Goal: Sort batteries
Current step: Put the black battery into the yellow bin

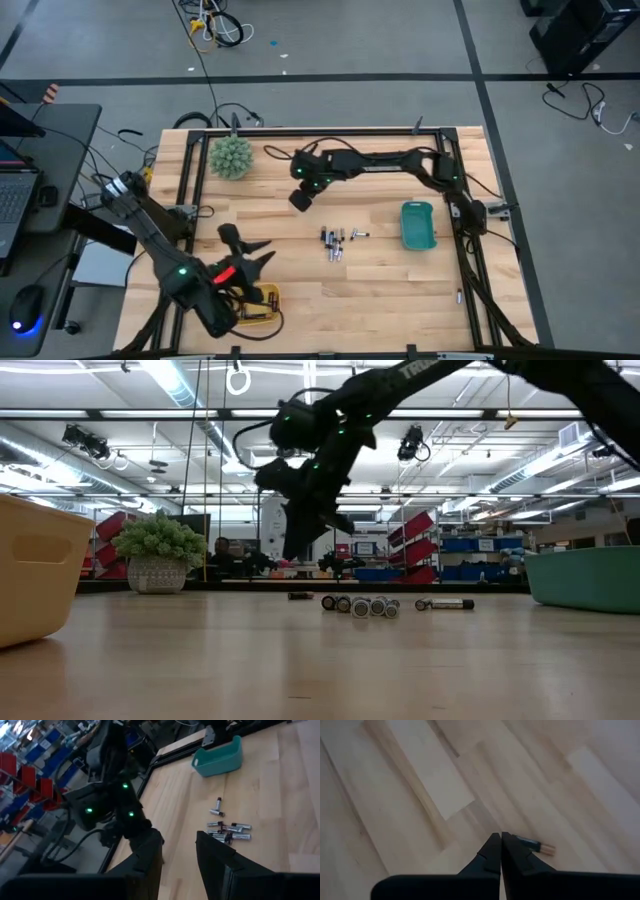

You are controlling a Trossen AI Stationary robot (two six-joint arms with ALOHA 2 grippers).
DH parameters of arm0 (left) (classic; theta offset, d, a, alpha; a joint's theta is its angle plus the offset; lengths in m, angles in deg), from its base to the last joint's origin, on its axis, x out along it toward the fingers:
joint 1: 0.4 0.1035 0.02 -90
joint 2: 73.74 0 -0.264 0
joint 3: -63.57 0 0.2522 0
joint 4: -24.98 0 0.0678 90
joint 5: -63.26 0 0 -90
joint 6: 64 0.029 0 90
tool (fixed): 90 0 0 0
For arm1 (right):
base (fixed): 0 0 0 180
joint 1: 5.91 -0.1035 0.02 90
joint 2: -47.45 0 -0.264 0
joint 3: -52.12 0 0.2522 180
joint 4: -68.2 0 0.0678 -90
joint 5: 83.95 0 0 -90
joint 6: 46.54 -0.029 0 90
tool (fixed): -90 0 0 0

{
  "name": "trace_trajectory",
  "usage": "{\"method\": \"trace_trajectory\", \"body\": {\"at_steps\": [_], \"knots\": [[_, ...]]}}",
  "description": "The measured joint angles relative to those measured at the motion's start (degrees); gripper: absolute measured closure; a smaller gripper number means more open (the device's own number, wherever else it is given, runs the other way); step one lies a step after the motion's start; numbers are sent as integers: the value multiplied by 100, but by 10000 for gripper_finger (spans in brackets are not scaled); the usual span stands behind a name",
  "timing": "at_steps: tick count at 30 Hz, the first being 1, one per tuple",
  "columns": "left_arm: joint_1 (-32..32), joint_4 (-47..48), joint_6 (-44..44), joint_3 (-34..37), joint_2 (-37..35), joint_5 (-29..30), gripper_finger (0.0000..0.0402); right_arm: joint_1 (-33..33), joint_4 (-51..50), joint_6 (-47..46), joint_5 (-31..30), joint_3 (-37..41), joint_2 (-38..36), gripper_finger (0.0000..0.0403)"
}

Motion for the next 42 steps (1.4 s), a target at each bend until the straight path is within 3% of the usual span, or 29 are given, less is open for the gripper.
{"method": "trace_trajectory", "body": {"at_steps": [6, 9, 23, 29, 36, 42], "knots": [[-388, 1336, -1784, 0, -305, 112, 284, 107, -853, -229, 18, -993, 684, 403], [-541, 1589, -2208, 0, -390, 137, 284, 128, -1147, -348, -24, -1274, 979, 403], [-681, 1678, -2222, 0, -398, 152, 284, 172, -1266, -471, 462, -1452, 1296, 403], [-681, 1676, -2209, 0, -398, 146, 284, 196, -839, -699, -1129, -1475, 851, 403], [-681, 1668, -2209, 6, -398, 131, 284, 682, -873, -1182, -171, -1430, 1261, 403], [-680, 1677, -2211, 136, -398, 164, 284, 705, -1227, -1006, 21, -1455, 1271, 403]]}}
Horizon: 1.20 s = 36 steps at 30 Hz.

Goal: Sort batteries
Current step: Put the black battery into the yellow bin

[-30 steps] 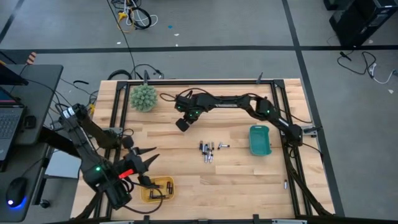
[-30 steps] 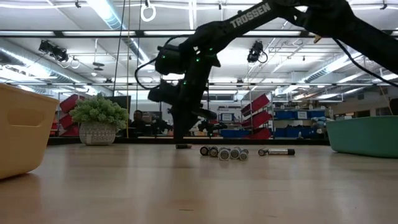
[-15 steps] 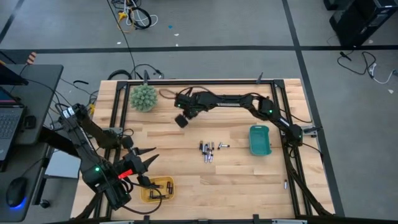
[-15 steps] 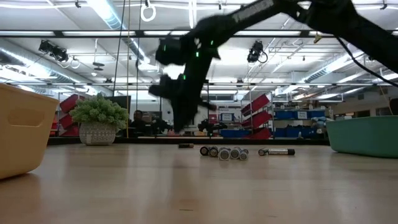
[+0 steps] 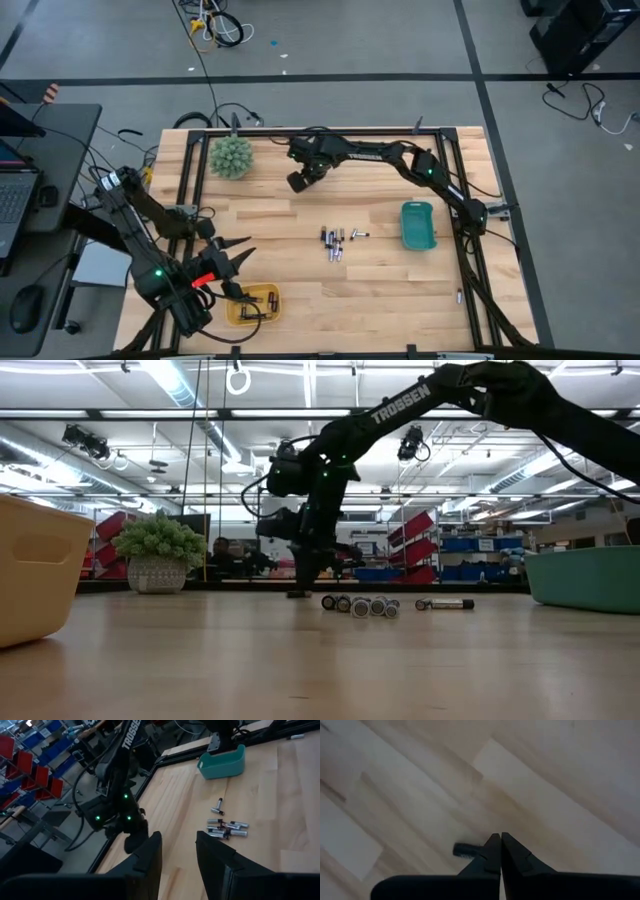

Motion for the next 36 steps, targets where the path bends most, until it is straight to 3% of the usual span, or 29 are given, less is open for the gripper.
{"method": "trace_trajectory", "body": {"at_steps": [13, 17, 24, 29, 36], "knots": [[1, -52, -22, 33, 0, 10, 284, -236, -504, 411, 377, 0, -3, 403], [-1, -83, -26, 33, 0, 10, 284, -395, -349, 817, -58, 0, -92, 403], [-1, -83, -36, 33, 0, -264, 284, -1019, -202, 2410, -651, -2, -232, 397], [1, -78, -35, 33, 0, -310, 284, -1399, -109, 2752, -1350, 0, -216, 367], [-1, -75, -7, 33, 0, -313, 284, -1284, -52, 2509, -1186, 0, -205, 301]]}}
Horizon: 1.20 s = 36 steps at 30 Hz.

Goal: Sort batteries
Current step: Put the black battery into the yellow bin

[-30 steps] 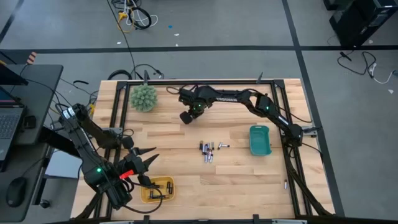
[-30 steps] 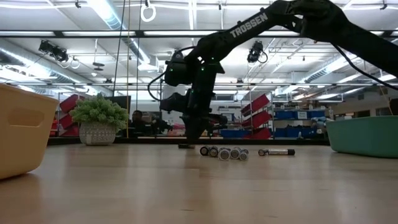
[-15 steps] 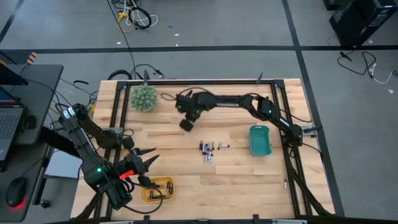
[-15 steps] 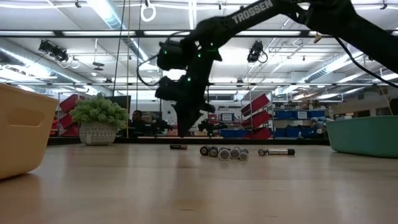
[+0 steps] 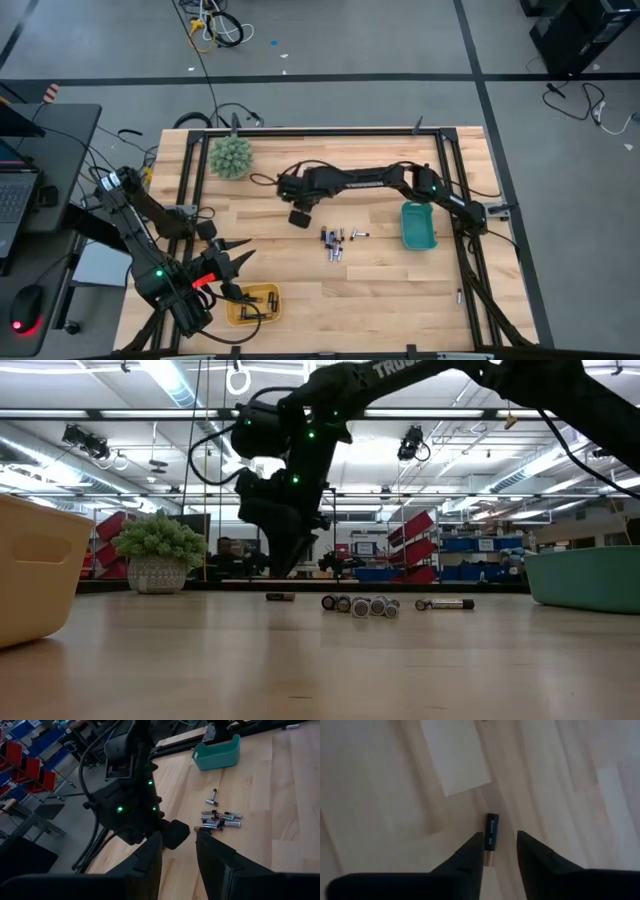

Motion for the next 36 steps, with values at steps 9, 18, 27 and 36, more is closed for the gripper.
{"method": "trace_trajectory", "body": {"at_steps": [9, 18, 27, 36], "knots": [[2, -57, 9, 0, 0, -2, 284, 223, 49, -231, 635, 25, 13, 252], [2, -61, 35, 0, 2, -4, 284, 443, 208, -484, 1089, 337, 18, 251], [1, -63, 44, 0, 2, -4, 284, 496, 686, -519, 1361, 836, -40, 252], [0, -125, 46, 0, 2, -2, 284, 155, 617, -192, 1144, 961, -27, 315]]}}
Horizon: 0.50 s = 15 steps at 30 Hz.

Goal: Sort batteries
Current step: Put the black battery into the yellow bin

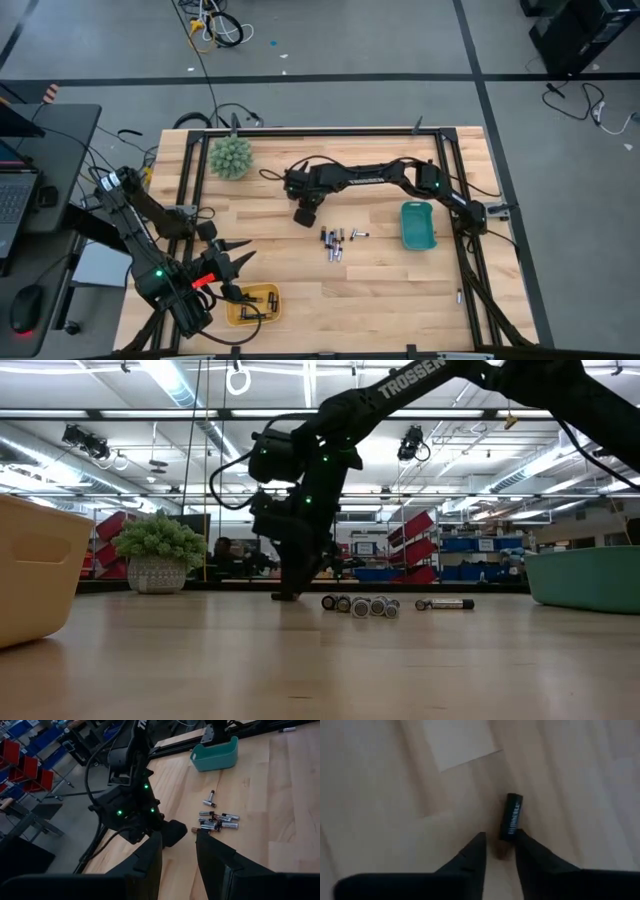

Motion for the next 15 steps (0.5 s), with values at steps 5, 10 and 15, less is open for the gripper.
{"method": "trace_trajectory", "body": {"at_steps": [5, 10, 15], "knots": [[1, -53, 0, 0, 0, 0, 284, -191, -43, 1, -11, 9, 9, 384], [1, -185, 0, 0, 0, -1, 284, -405, -21, -11, -34, 12, 13, 388], [2, -355, 0, 0, 2, -78, 284, -645, -22, 79, -79, 21, -27, 396]]}}
